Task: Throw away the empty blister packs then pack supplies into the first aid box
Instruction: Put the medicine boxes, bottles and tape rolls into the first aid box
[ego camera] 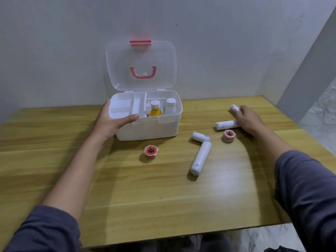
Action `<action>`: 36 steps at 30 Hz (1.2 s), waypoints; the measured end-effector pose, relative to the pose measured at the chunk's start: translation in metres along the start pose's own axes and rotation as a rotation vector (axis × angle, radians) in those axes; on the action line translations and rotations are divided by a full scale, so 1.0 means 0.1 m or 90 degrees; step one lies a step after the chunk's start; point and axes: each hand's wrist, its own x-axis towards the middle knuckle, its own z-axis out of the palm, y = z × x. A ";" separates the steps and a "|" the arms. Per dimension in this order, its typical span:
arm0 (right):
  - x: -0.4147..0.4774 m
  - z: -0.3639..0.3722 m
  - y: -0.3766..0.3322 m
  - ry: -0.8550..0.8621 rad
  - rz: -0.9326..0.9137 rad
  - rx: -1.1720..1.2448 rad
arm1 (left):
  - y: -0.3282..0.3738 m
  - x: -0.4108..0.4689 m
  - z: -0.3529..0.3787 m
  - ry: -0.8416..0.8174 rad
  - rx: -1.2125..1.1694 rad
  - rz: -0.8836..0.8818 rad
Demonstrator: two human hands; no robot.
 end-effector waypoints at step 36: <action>-0.38 -0.08 -1.34 0.114 -0.284 0.373 | 0.14 -0.10 -0.01 0.012 0.021 -0.053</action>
